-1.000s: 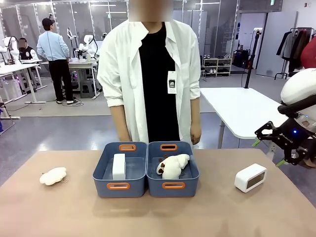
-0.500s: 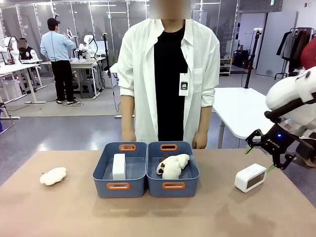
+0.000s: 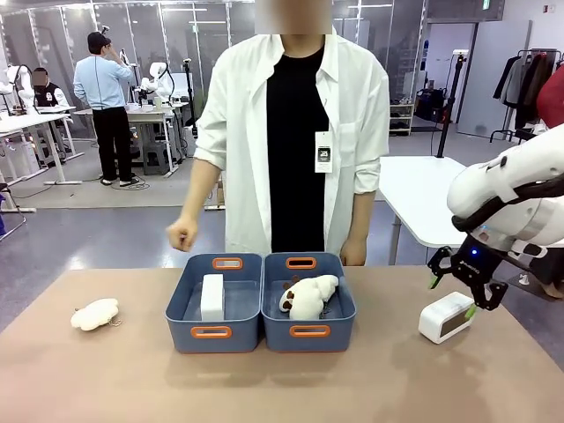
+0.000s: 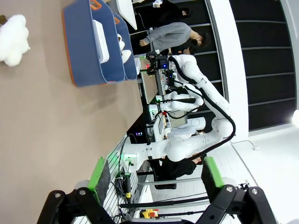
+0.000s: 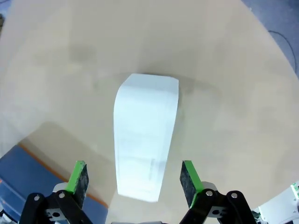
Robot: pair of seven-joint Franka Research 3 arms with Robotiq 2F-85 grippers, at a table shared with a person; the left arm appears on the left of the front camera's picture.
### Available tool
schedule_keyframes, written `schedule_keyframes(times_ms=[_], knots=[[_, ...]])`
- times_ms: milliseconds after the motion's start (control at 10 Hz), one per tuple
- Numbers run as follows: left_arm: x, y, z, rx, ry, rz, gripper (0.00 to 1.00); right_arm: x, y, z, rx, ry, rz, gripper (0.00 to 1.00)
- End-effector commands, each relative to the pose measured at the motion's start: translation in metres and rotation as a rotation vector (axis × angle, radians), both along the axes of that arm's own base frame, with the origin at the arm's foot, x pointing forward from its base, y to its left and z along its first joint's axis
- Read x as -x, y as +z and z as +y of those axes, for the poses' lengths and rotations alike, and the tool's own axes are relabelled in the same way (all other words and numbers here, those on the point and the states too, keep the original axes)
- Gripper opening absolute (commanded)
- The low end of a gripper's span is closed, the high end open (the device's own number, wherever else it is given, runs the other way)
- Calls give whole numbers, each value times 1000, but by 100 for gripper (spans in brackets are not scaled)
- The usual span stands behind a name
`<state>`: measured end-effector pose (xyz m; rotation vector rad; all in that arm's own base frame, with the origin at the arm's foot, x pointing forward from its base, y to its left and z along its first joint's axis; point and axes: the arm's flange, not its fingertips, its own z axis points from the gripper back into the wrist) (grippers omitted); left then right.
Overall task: Sort the digital clocks into the basket.
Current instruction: Pick up the Digital clock from the table and place it into the empty Plastic storage basket.
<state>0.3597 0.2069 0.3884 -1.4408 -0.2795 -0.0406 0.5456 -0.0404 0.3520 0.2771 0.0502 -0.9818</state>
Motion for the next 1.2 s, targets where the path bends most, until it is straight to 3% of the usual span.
schedule_keyframes(times_ms=[0,300,400,500,600,700,1000,1100], knots=[[3,3,0,-10,-10,-3,100,-19,-12,7,42,-42,63,100],[3,3,0,-10,-10,-3,100,-27,-39,12,76,-49,125,100],[3,3,0,-10,-10,-3,100,-26,-40,13,75,-45,126,86],[3,3,0,-10,-10,-3,100,-27,-40,12,82,-41,122,41],[3,3,0,-10,-10,-3,100,-26,-39,12,84,-45,116,27],[3,3,0,-10,-10,-3,100,-25,-39,13,88,-46,119,0],[3,3,0,-10,-10,-3,100,-19,-28,18,98,-25,116,4],[3,3,0,-10,-10,-3,100,-10,-12,23,100,1,96,0]])
